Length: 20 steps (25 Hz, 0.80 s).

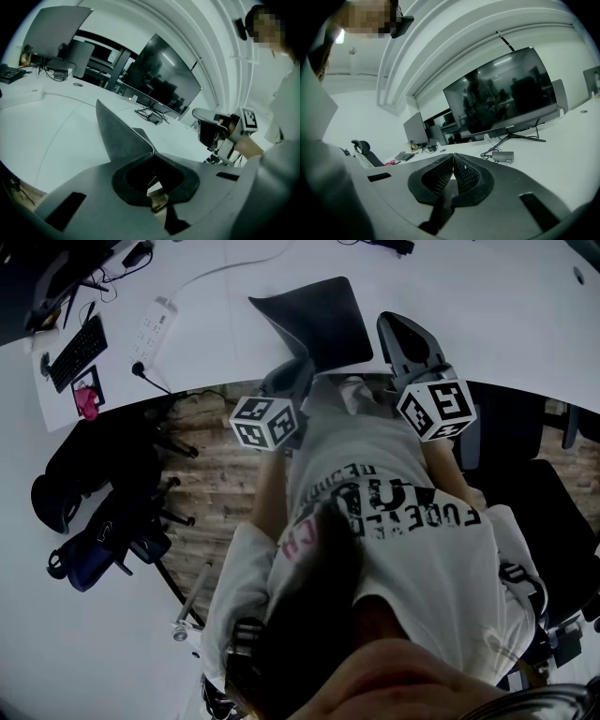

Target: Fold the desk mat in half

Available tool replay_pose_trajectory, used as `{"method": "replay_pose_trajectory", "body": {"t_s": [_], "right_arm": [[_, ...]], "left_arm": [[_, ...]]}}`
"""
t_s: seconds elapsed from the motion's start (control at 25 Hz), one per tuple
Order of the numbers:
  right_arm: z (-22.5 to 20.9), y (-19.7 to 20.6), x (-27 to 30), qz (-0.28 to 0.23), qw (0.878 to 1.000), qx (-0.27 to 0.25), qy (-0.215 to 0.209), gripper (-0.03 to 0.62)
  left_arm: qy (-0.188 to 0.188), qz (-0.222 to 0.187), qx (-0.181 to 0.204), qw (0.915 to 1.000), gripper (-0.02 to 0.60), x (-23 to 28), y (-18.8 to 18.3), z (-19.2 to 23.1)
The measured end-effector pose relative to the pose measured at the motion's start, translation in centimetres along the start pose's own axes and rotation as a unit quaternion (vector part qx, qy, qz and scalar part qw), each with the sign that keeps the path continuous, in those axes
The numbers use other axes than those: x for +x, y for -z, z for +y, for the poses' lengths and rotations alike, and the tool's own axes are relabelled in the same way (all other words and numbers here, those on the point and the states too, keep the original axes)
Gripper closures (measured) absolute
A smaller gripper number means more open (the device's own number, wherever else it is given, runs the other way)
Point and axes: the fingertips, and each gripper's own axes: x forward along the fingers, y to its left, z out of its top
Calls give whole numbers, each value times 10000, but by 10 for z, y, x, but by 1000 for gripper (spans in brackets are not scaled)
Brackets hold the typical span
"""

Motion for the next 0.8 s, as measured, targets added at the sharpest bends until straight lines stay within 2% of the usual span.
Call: {"method": "replay_pose_trajectory", "body": {"t_s": [0.8], "right_arm": [[-34, -7, -44, -245, 9972, 80, 695, 594]], "left_arm": [[624, 487, 444, 9959, 569, 38, 5, -38]]}}
